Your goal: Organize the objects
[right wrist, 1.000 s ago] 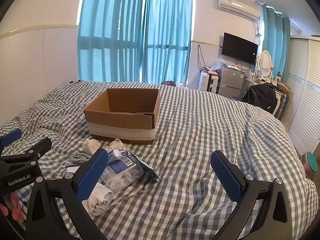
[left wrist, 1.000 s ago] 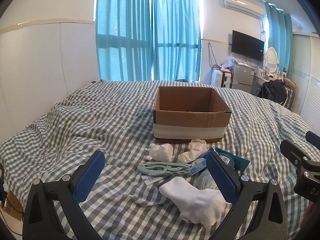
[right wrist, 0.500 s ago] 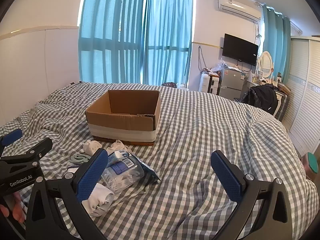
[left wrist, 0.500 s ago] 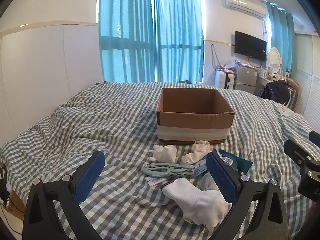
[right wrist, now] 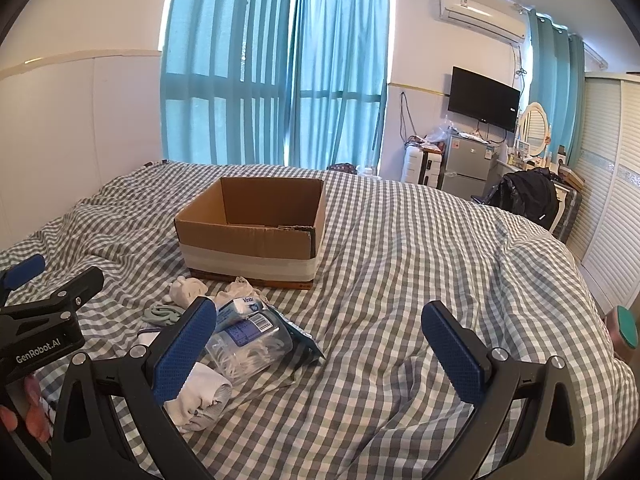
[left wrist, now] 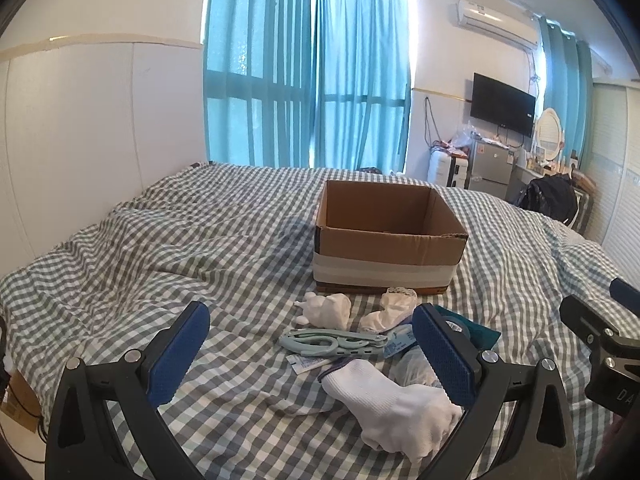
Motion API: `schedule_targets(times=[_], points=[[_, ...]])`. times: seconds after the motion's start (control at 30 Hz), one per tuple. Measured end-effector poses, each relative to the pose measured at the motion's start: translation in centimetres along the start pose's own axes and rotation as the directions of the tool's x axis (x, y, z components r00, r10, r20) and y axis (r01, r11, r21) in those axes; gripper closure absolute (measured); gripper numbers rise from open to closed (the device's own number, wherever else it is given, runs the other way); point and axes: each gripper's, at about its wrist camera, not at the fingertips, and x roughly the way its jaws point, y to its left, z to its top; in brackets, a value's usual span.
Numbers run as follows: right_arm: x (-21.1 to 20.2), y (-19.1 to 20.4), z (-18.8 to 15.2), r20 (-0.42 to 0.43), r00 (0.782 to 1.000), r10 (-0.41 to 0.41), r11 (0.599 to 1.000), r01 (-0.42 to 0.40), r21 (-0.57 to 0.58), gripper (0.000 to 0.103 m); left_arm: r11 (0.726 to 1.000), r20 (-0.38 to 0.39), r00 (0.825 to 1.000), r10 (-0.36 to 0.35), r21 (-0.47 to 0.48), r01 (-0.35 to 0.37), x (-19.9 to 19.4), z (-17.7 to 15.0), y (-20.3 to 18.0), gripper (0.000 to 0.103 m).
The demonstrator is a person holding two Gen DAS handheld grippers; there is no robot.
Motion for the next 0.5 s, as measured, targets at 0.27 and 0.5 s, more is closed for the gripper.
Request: schedule_targets(times=[0.27,0.5], points=[[0.1,0.25,-0.2,-0.005,1.0,0.008,1.0,-0.008,-0.008,0.0,1.0,-0.024,1.0,-0.005,0.007,0.006,0.31,-0.31,-0.03,0.0],[-0.37,0.16,0.02,0.002,1.0,0.01,1.0,-0.01,-0.004,0.0,0.999,-0.01,0.999,-0.034,0.004,0.034,-0.19,-0.13,-0.12,0.0]])
